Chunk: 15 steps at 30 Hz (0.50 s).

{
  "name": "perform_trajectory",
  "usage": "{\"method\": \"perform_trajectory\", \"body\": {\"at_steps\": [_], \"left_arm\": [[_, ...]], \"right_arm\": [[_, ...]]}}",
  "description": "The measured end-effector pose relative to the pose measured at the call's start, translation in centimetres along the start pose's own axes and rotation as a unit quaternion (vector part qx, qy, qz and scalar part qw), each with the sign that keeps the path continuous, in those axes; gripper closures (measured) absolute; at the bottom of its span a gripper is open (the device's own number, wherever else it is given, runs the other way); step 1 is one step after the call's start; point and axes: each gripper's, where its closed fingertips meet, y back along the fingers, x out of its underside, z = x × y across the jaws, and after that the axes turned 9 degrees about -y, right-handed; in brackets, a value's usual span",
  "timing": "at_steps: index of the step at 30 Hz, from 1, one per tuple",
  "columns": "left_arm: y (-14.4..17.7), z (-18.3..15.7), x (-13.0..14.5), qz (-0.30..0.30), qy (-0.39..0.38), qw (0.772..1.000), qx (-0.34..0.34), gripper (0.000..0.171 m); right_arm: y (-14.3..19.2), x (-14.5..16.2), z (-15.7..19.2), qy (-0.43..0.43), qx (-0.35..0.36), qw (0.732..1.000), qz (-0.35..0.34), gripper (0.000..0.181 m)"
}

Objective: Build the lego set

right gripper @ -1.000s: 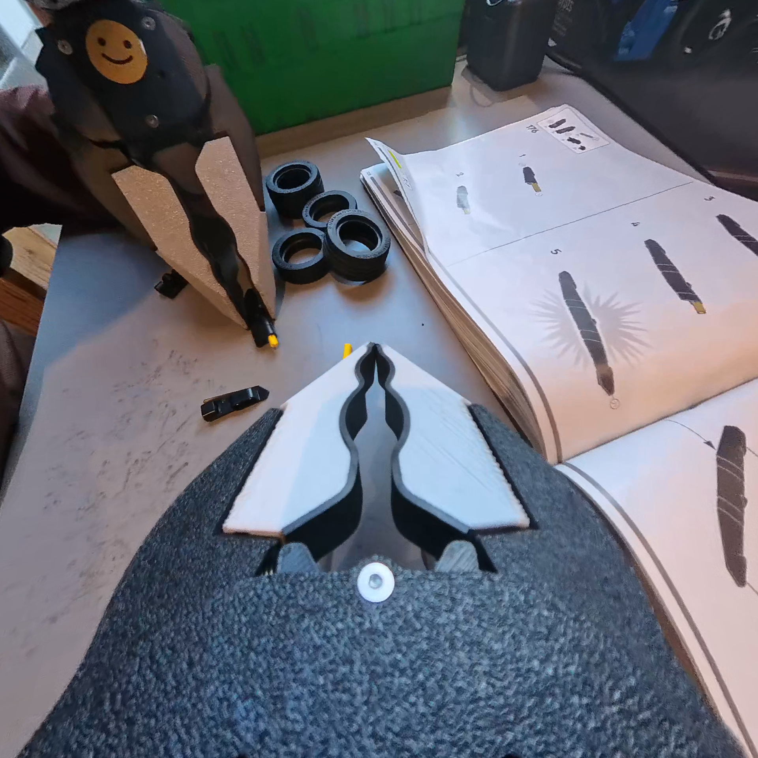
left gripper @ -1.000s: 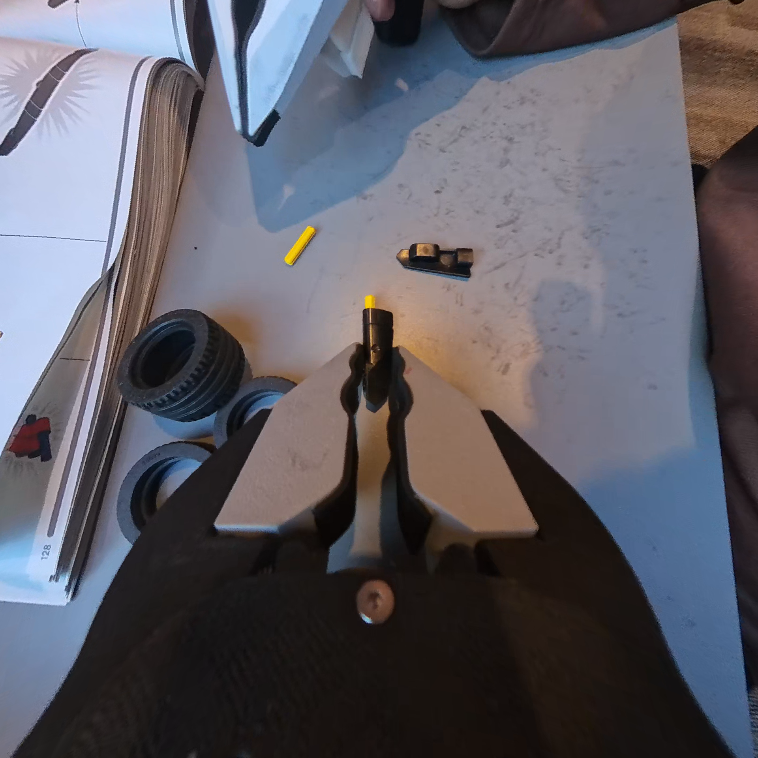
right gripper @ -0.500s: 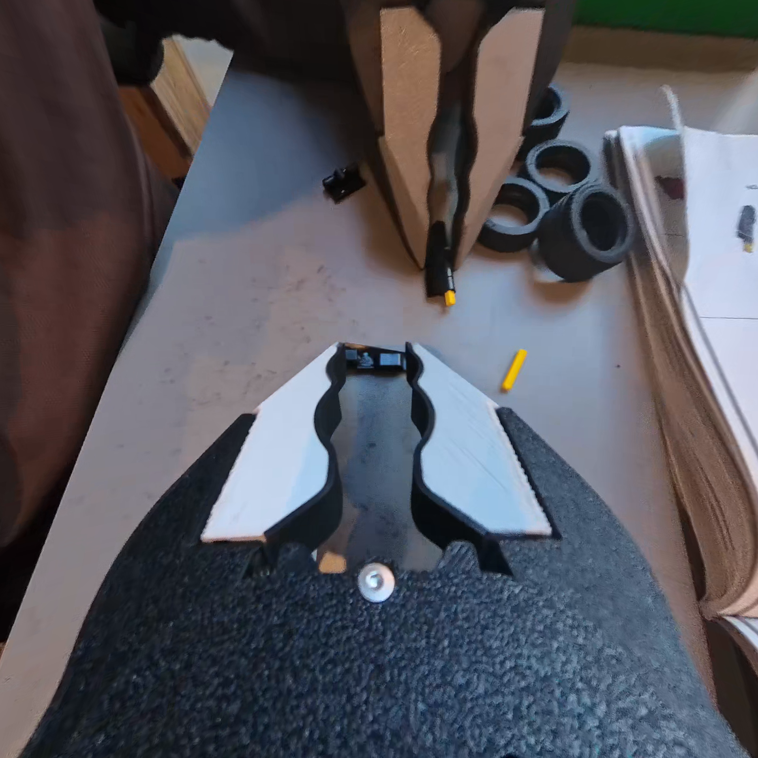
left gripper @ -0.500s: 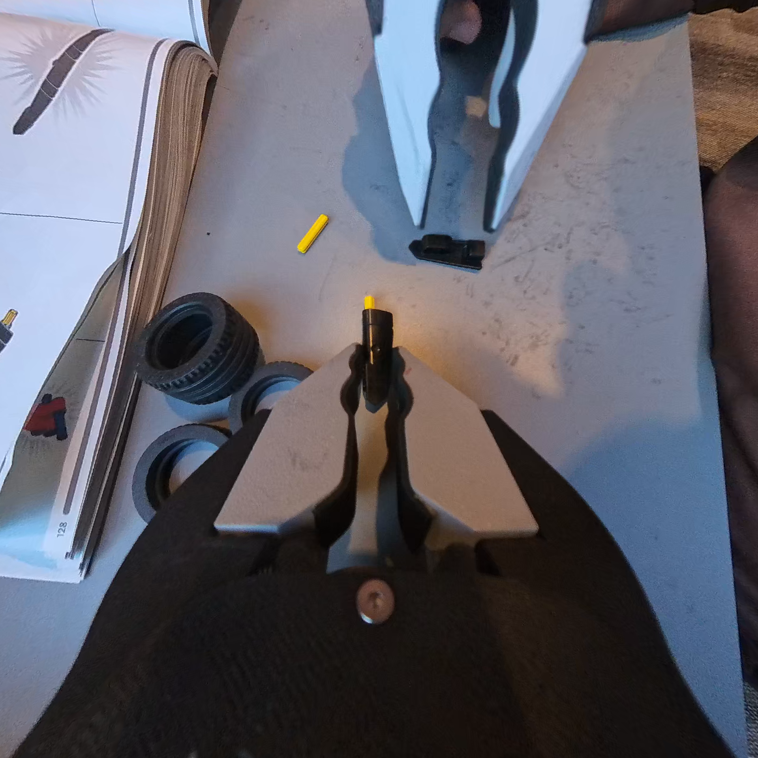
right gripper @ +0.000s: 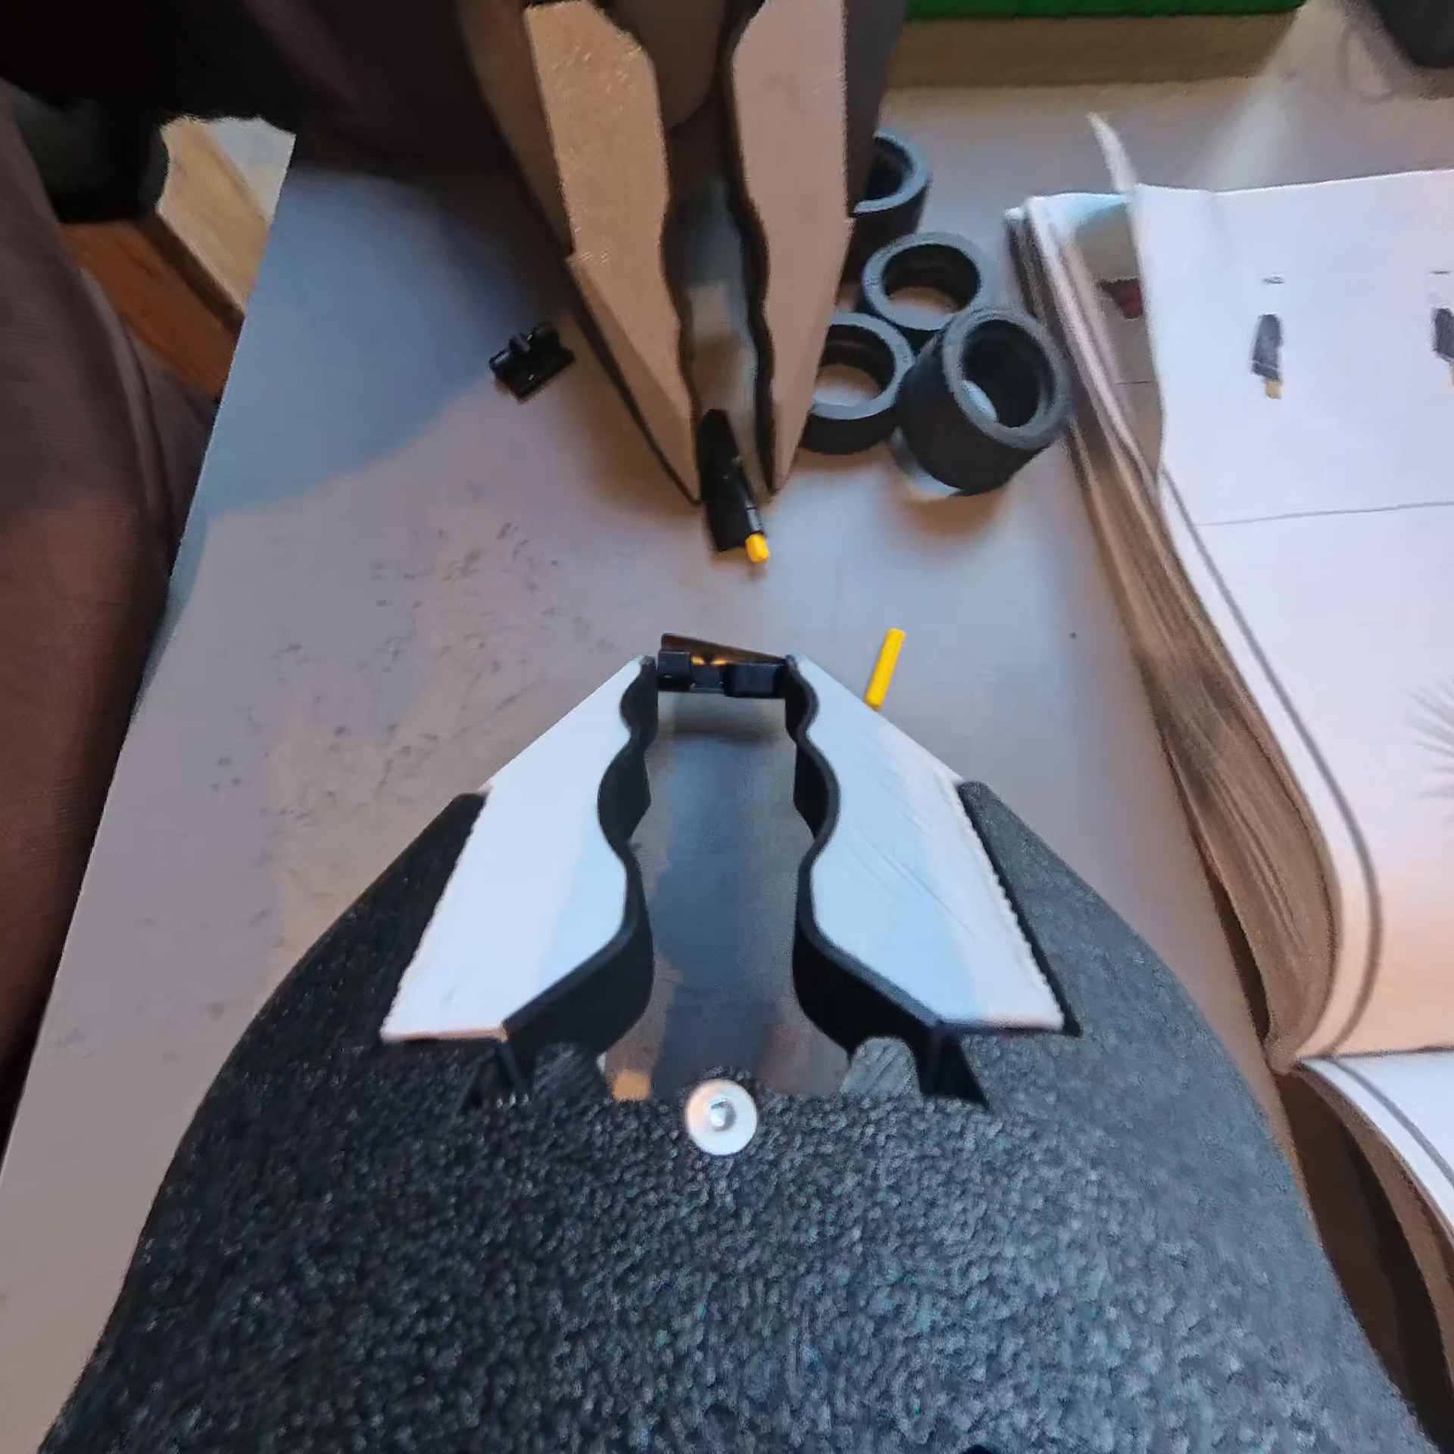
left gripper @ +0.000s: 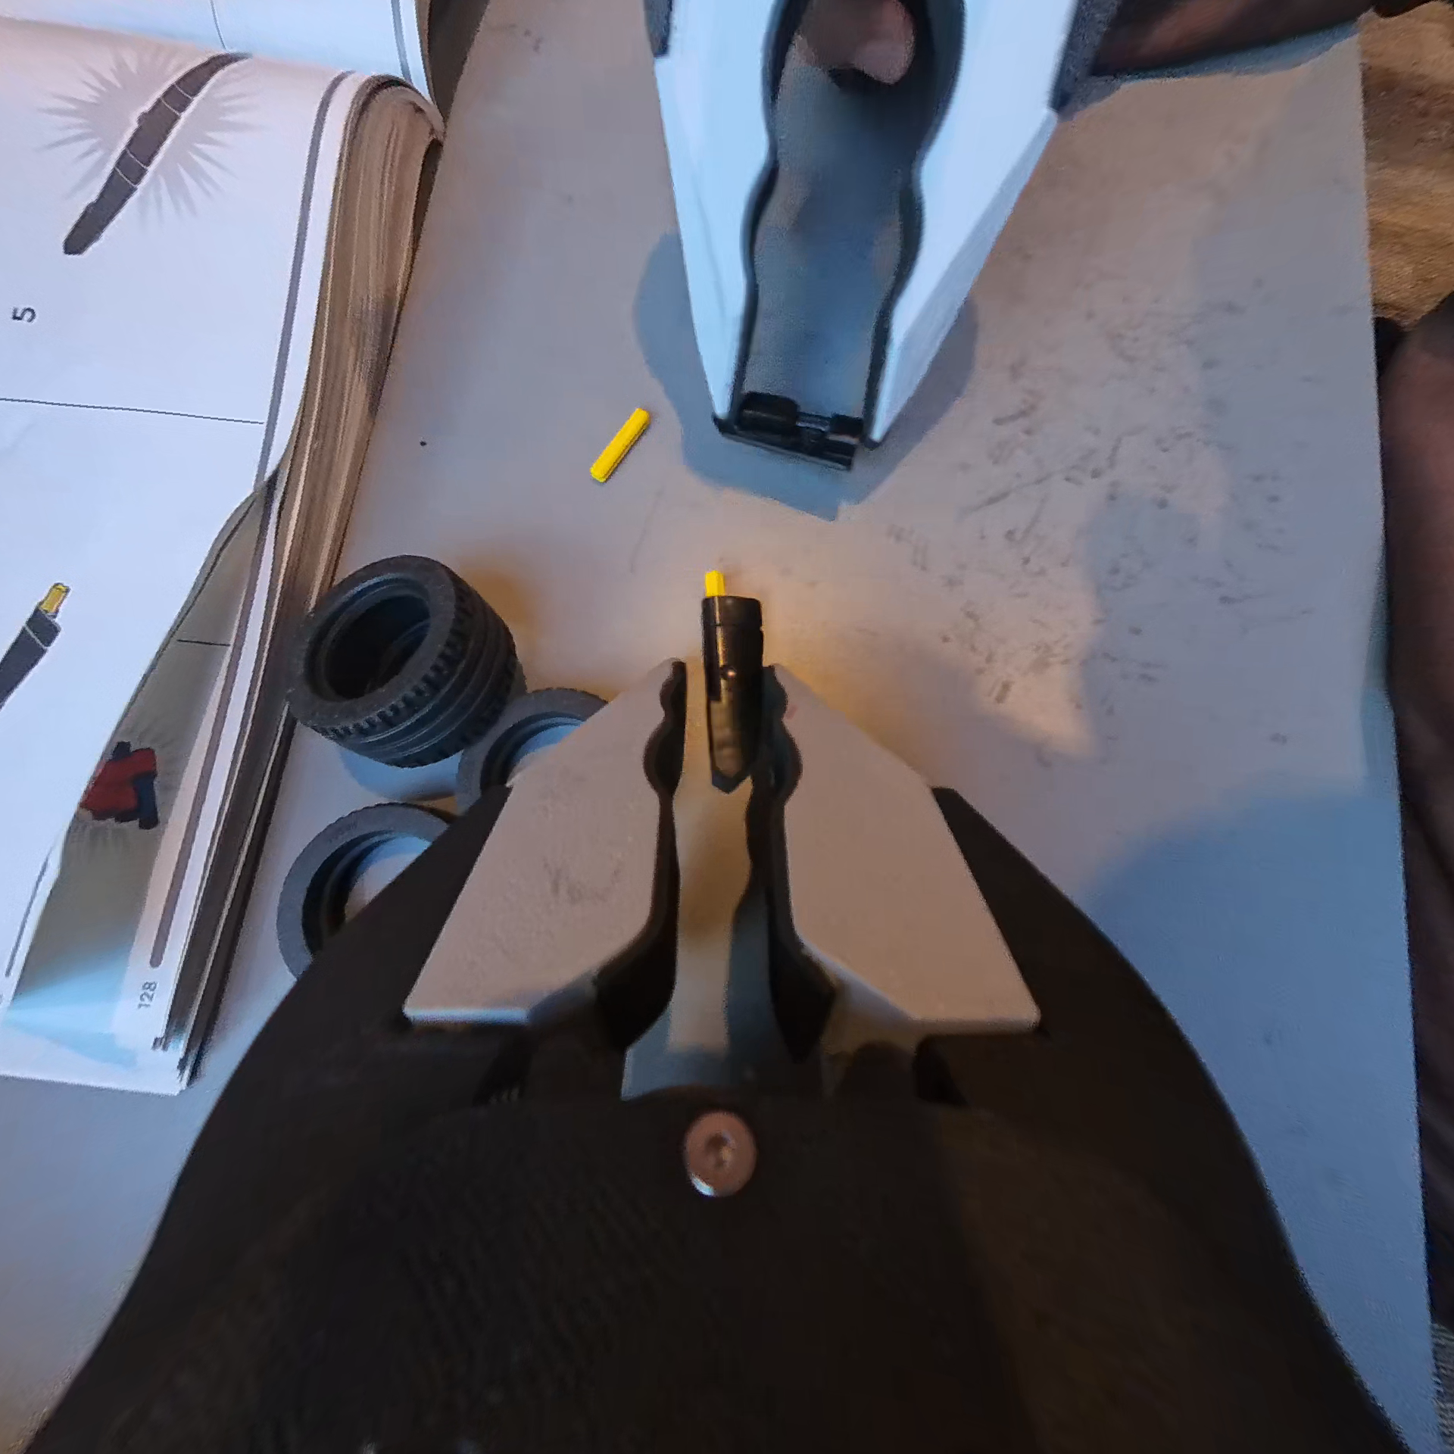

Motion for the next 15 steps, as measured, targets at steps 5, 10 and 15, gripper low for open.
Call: {"method": "perform_trajectory", "body": {"at_steps": [5, 10, 15], "left_arm": [[0.1, -0.1, 0.0, 0.001, -0.001, 1.000, 0.003, 0.153], [0.2, -0.1, 0.1, 0.006, -0.006, 1.000, 0.002, 0.152], [0.4, -0.2, 0.2, 0.009, -0.008, 1.000, 0.002, 0.152]], "right_arm": [[1.2, -0.9, -1.9, -0.062, 0.011, 0.997, -0.044, 0.151], [2.3, -1.8, -3.2, -0.100, 0.020, 0.991, -0.083, 0.151], [3.0, -1.8, -4.2, -0.114, 0.038, 0.988, -0.095, 0.151]]}}
